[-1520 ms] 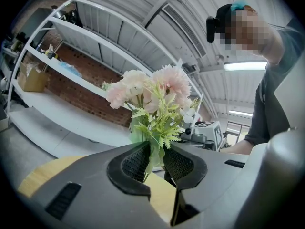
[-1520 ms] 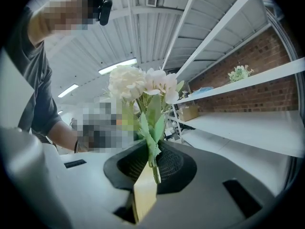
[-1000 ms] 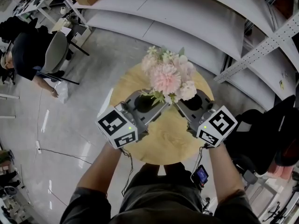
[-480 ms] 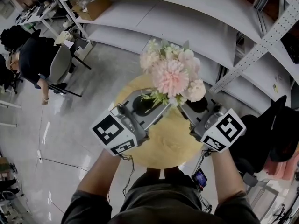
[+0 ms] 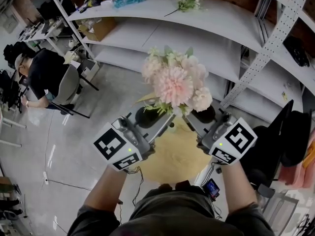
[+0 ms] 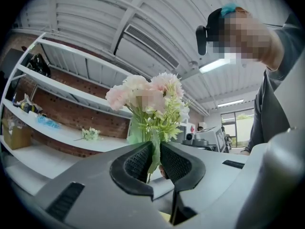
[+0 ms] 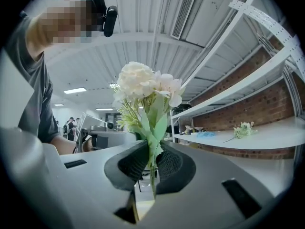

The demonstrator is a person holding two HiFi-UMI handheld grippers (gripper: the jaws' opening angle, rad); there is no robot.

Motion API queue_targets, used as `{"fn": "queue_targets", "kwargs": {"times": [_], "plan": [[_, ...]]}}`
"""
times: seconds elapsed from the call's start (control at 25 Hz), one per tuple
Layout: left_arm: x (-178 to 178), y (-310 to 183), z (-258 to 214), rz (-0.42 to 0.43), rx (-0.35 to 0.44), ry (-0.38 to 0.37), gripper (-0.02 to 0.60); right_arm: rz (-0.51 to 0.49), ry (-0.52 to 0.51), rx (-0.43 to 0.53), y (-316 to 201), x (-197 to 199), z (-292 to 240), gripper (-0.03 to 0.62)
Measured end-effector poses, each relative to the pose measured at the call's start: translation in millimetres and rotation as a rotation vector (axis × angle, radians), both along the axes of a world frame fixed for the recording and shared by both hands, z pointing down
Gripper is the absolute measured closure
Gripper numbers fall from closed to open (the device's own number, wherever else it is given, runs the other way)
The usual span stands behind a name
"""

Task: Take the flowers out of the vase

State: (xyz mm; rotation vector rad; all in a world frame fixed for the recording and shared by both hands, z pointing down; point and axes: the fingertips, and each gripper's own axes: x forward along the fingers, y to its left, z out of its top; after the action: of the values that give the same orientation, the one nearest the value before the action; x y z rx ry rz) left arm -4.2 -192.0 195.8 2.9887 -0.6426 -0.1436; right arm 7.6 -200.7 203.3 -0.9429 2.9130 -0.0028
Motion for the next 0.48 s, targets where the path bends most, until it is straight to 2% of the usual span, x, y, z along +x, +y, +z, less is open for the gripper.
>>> {"fn": "queue_targets", "kwargs": {"times": [0.48], "plan": [[-1,4,-11,-0.003,0.026,0.009,0.524,0.008,-0.021,-0.001,5,0,-10,0.556]]}}
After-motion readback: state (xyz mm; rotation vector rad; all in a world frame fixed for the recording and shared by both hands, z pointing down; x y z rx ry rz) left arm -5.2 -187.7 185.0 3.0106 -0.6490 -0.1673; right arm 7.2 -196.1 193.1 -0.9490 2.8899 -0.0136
